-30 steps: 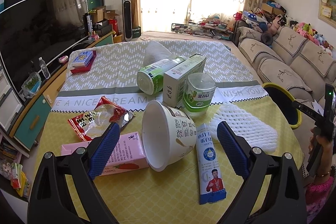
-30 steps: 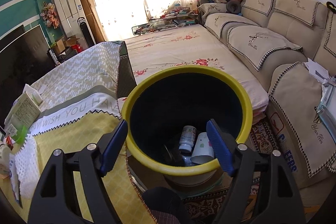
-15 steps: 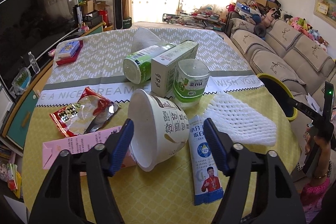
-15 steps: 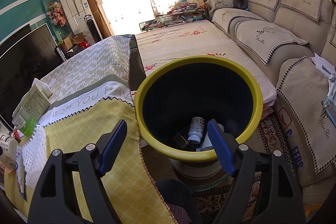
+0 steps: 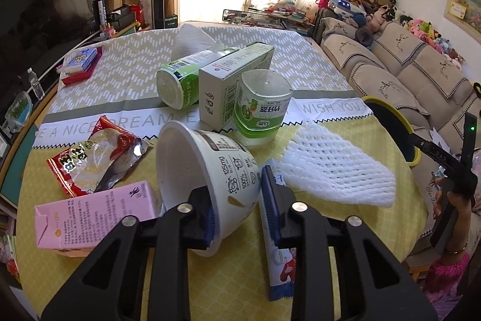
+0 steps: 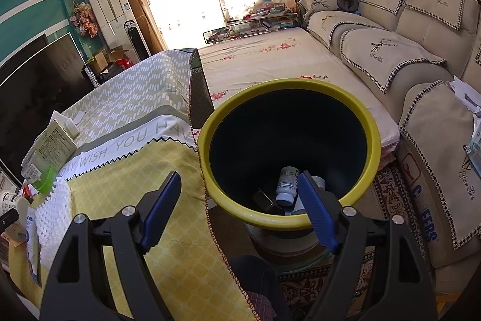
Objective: Collect trash
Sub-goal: 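Grasp the rim of the white paper bowl with the left tool, then carry the paper bowl over the yellow bin and open the left tool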
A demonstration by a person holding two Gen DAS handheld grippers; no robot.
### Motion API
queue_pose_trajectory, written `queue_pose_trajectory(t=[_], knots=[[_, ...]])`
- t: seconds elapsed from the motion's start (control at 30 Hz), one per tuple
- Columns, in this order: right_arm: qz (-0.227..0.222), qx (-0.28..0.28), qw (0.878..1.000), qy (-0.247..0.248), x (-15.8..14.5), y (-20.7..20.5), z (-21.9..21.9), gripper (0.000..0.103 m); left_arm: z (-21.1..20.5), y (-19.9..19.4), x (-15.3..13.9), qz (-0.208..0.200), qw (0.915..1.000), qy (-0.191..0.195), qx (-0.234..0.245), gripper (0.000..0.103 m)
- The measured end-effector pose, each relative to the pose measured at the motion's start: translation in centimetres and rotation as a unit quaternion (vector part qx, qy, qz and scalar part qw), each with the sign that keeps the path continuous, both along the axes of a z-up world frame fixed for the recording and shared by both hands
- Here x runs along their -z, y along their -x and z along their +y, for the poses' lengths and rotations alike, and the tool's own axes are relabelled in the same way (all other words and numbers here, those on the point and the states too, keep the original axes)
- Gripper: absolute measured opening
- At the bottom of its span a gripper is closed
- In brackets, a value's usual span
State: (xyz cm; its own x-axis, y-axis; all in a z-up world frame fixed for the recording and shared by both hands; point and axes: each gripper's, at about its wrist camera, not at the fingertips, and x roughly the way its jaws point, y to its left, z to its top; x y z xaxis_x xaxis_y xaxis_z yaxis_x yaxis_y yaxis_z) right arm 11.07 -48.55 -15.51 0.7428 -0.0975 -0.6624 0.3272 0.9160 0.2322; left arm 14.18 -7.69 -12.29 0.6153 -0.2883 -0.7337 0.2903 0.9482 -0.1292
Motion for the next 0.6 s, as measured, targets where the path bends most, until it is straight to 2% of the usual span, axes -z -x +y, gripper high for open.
queue_pose_trajectory(t=[0.07, 0.13, 0.4, 0.6], knots=[[-0.001, -0.002, 1.000, 0.000, 0.0, 0.0, 0.1, 0.075, -0.2, 0.0, 0.0, -0.003, 1.0000, 0.002, 0.006, 0.012], [0.000, -0.004, 1.000, -0.001, 0.0, -0.1, 0.2, 0.075, -0.6, 0.1, -0.1, -0.009, 0.9999, -0.004, 0.012, 0.007], [-0.003, -0.005, 1.000, 0.000, -0.1, 0.0, 0.4, 0.075, -2.2, -0.1, -1.6, -0.036, 0.9985, -0.001, 0.041, 0.006], [-0.007, 0.003, 1.000, 0.001, -0.3, 0.4, -0.1, 0.075, -5.6, 0.8, -3.8, -0.061, 0.9941, 0.001, 0.090, 0.006]])
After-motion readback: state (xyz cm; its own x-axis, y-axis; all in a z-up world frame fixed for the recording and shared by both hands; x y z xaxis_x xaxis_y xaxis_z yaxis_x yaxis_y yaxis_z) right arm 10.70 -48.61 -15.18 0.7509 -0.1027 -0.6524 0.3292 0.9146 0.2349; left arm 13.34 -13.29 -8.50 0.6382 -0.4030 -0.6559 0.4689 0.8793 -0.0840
